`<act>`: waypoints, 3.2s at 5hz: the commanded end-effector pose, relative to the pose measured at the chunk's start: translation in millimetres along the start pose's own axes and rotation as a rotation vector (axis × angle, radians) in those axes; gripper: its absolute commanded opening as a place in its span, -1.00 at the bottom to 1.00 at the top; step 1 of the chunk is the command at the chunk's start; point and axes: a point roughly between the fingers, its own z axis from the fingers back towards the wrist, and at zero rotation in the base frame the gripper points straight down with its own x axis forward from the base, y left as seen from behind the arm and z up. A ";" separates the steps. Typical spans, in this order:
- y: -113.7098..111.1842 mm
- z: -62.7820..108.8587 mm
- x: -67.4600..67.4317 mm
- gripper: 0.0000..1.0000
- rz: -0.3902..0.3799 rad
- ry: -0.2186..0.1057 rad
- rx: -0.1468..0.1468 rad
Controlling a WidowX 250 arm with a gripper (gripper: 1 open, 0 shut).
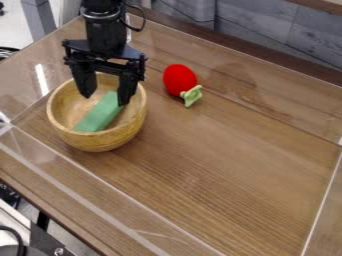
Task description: Remove the green stick from the brown bowl and put it on the table
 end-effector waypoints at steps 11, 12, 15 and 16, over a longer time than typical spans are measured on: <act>19.9 -43.6 11.9 1.00 0.129 0.004 0.009; 19.6 -43.8 11.3 1.00 0.138 0.011 0.005; 19.0 -43.8 9.8 1.00 0.165 0.026 -0.003; 18.7 -44.0 9.7 1.00 0.173 0.030 -0.003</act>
